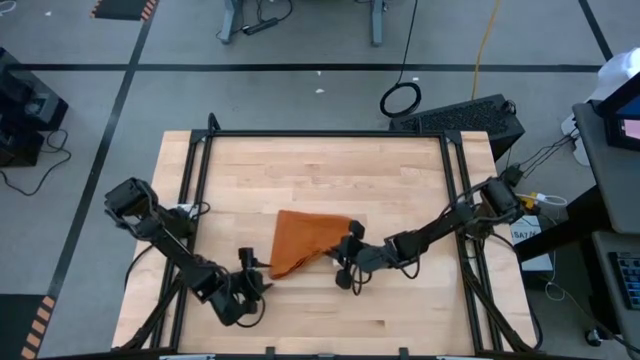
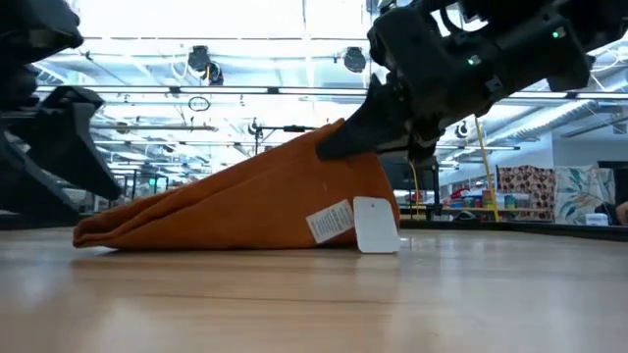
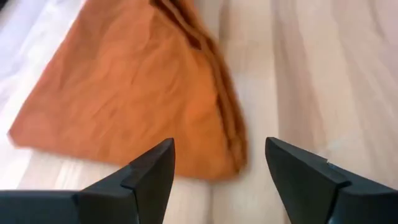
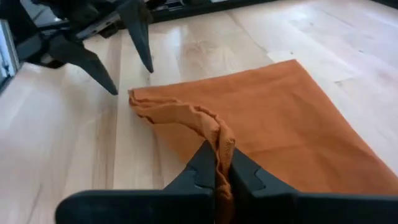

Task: Roll towel
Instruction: Roll the brown towel

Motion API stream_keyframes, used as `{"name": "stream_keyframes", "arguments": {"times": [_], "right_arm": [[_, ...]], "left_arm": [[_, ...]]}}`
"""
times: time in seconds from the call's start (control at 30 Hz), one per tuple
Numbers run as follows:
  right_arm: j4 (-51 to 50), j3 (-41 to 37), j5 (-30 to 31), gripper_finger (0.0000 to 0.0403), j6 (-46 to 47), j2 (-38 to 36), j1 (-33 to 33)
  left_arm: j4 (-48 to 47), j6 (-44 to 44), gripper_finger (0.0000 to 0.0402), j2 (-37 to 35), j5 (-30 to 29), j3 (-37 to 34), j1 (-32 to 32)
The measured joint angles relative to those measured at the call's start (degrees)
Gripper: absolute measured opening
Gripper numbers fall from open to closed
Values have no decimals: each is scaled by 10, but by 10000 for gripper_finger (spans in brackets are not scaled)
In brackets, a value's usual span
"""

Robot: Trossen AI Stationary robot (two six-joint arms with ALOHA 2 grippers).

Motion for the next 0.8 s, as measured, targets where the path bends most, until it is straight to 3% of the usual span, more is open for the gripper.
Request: {"name": "stream_keyframes", "arguments": {"times": [0.2, 0.53, 0.67, 0.8], "right_arm": [[0, 0, -11, 0, 17, -11, -24], [6, 0, -34, 0, 22, -13, -41], [6, 0, -34, 0, 20, -13, -41], [-1, 0, -39, 0, -1, -13, -40]], "left_arm": [[-9, -15, 255, 20, -18, 0, -6], [63, -10, 249, 71, -29, 0, 26], [60, -18, 190, 80, -39, 1, 37], [51, -16, 68, 79, -47, -1, 40]]}}
